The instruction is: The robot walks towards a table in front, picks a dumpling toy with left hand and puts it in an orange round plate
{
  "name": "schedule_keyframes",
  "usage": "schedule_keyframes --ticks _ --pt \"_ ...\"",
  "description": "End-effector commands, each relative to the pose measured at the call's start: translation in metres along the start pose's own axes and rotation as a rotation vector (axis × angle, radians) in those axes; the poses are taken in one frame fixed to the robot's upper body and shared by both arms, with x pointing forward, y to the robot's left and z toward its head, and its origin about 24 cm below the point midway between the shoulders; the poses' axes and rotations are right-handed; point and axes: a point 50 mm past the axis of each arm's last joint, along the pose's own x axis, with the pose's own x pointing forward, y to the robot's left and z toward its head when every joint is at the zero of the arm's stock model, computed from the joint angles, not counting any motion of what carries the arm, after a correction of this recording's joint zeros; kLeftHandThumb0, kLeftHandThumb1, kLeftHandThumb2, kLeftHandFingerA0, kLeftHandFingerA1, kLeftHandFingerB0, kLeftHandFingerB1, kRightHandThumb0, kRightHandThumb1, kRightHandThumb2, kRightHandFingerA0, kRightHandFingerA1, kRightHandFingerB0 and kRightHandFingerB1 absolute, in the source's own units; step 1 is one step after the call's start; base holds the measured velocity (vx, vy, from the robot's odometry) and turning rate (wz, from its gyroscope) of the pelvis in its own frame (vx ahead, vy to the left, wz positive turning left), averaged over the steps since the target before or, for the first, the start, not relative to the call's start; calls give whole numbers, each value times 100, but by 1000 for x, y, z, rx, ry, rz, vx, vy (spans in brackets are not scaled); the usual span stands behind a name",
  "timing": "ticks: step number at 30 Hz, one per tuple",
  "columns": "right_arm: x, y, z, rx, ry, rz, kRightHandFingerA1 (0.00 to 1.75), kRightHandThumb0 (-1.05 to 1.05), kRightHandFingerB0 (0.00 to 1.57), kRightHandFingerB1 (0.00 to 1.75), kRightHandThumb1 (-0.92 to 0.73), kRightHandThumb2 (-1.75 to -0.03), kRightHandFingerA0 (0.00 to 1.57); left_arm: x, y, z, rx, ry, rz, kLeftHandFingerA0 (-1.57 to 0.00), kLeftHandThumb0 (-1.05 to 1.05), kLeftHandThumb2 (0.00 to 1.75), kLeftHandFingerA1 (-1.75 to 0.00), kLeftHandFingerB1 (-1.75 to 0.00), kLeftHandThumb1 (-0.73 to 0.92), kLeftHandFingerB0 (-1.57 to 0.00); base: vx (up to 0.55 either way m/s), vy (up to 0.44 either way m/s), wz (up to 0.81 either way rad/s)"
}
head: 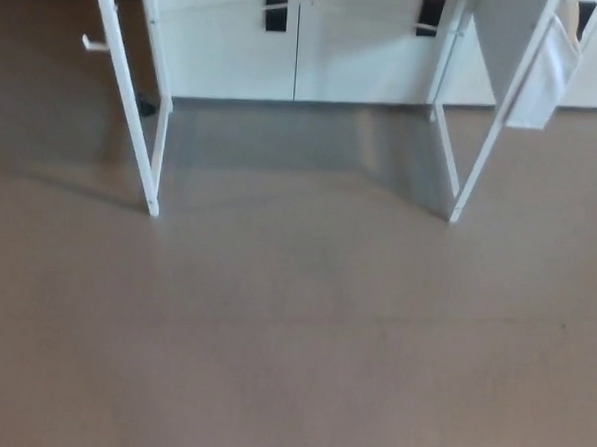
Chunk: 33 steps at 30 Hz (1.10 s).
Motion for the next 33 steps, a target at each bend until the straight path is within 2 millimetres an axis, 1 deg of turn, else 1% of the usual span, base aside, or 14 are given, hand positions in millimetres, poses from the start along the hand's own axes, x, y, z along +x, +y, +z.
schedule_keyframes --ticks 1,6,7,9,10,20,21,22,25,28,29,30,31,33 --pt "-1 -5 -1 -5 4 -2 58 -35 42 46 -53 -74 67 -2 1 -5 5 15 -3 -64 -29 57 -67 -36 57 -38 403 -25 21" --pt "0 -4 -1 -5 10 4 58 -35 42 46 -53 -73 67 -1 2 -3 40 11 3 -66 -29 57 -65 -36 57 -37 462 -108 11" --pt "0 -4 -1 -10 9 2 50 -26 48 38 -63 -59 73 -1 2 -3 46 10 1 -66 -29 57 -64 -36 57 -37 519 -40 81" --pt "0 -3 -1 -16 8 -1 50 -26 48 38 -63 -59 73 -1 1 -2 42 11 1 -66 -29 57 -73 -36 57 -37 503 -45 15" --pt "0 -3 -1 -22 4 5 58 -35 43 47 -53 -74 66 -1 1 -4 52 9 -1 -64 -29 57 -72 -36 57 -37 486 -40 3" --pt "2 -4 8 -8 4 12 59 -36 41 47 -52 -75 67 0 0 -1 51 12 6 -65 -28 57 -67 -36 56 -37 374 -3 -20" --pt "3 -4 9 9 5 13 51 -25 46 37 -61 -58 73 0 0 -2 49 12 4 -66 -28 57 -73 -36 56 -37 490 -20 -6" --pt "3 -3 9 15 5 13 51 -25 46 37 -61 -58 73 0 0 -2 48 12 3 -66 -28 57 -73 -36 56 -37 448 -6 -52" --pt "2 -1 4 30 23 9 48 -24 45 37 -60 -58 72 -3 -2 -9 54 35 -8 -63 -30 57 -59 -36 57 -37 448 -2 -41" --pt "-1 2 -7 17 41 18 48 -25 47 38 -63 -60 72 -7 -5 -18 71 51 -13 -64 -32 57 -65 -36 56 -38 420 -24 4" --pt "0 2 -6 13 36 16 52 -24 47 37 -61 -59 74 -7 -5 -18 71 51 -12 -64 -30 56 -86 -36 56 -37 310 36 11" --pt "0 2 -5 9 30 13 52 -24 47 37 -61 -59 74 -7 -5 -19 70 51 -10 -64 -30 56 -86 -36 56 -37 191 36 6" --pt "-1 3 -6 13 32 9 50 -25 48 37 -58 -58 77 -7 -5 -19 71 52 -12 -62 -32 57 -62 -36 57 -37 189 22 1" --pt "-1 4 -10 18 37 3 51 -25 47 37 -58 -58 77 -8 -6 -20 75 55 -16 -62 -33 58 -56 -36 58 -37 127 -33 8"
